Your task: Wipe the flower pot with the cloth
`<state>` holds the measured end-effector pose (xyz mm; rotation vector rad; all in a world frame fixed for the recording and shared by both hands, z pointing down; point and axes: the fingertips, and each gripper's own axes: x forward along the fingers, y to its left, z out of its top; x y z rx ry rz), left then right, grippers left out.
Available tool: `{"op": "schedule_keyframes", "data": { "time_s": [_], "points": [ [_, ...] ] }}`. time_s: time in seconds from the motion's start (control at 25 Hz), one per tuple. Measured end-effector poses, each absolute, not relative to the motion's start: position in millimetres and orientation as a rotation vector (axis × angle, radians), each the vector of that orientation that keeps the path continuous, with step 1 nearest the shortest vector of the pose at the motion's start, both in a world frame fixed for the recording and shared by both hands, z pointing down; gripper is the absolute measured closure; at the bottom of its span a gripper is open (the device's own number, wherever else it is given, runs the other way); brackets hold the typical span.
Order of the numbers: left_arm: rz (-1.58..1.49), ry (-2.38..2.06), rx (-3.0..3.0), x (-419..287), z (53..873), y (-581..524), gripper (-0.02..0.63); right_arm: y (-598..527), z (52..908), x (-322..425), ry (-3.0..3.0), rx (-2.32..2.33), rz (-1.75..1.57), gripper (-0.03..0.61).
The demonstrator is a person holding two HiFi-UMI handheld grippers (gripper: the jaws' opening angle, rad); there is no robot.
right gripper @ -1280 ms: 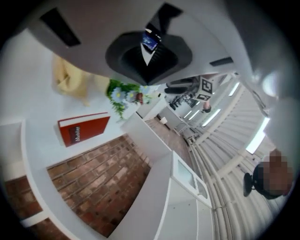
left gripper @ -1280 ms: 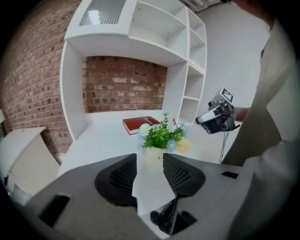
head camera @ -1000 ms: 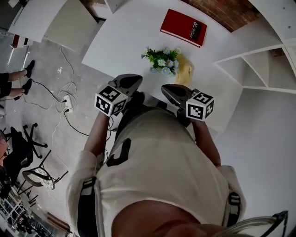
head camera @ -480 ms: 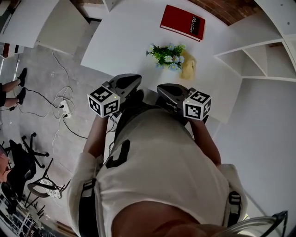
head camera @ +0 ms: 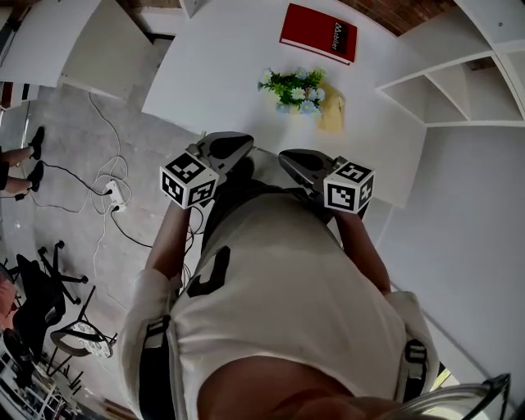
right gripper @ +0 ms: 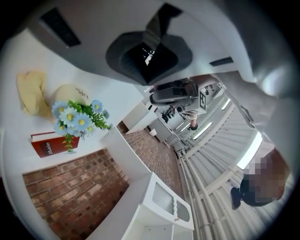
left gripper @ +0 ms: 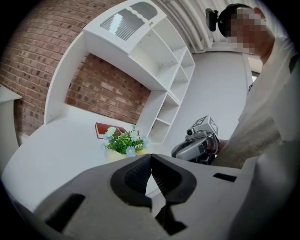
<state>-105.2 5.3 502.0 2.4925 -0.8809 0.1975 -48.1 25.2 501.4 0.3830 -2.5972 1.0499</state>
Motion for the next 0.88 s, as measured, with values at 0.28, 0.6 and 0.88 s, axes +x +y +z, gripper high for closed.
{"op": "schedule_keyframes", "data": {
  "time_s": [0.28, 0.6, 0.88],
  "points": [
    [0.125, -0.717, 2.524, -13.8, 485.3, 62.5, 0.594, 60.8, 499.3, 0.7, -2.65, 0.378, 1.054, 0.568],
    [0.202, -0.647, 2.492, 94.7, 501.9, 143.4, 0.594, 118.8, 516.8, 80.5, -2.666, 0.402, 1.346, 0.568],
    [0.254, -0.771, 2.424, 79.9, 506.1, 182.7, 0.594, 157.5, 521.4, 66.8, -2.647, 0.225, 1.455, 0.568]
  ]
}}
